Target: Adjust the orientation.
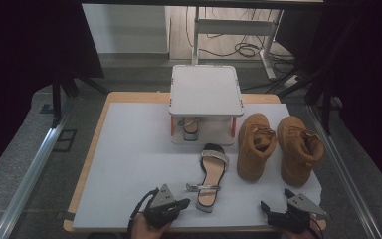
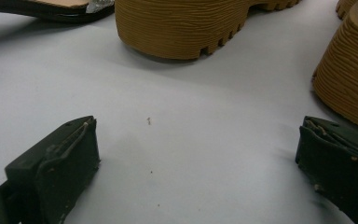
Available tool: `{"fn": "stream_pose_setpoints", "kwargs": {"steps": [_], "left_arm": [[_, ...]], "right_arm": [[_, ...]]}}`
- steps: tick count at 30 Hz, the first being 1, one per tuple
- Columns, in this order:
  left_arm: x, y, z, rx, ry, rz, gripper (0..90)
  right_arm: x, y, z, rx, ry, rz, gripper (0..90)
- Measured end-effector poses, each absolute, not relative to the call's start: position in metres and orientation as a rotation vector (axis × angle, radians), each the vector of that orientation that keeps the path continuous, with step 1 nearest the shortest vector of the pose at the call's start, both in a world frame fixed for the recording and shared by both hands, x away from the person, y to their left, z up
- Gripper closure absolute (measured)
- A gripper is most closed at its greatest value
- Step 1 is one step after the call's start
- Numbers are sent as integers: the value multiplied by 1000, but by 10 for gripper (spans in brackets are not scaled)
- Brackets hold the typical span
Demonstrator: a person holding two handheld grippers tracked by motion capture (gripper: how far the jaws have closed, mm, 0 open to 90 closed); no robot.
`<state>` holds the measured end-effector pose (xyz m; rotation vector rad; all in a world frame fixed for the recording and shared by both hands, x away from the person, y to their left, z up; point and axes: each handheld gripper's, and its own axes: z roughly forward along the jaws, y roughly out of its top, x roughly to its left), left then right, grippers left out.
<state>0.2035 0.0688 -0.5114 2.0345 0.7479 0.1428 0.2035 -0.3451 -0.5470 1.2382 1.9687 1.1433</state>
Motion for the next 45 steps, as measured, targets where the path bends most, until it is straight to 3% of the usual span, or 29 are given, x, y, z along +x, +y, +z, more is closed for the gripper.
{"fn": "stream_pose_setpoints", "kwargs": {"steps": [34, 45], "left_arm": [[201, 15, -521, 2081, 630, 45, 897], [202, 25, -520, 2076, 670, 34, 899]], "right_arm": [[204, -345, -547, 1238, 1969, 1144, 0], [203, -345, -547, 1237, 1968, 1144, 0]]}}
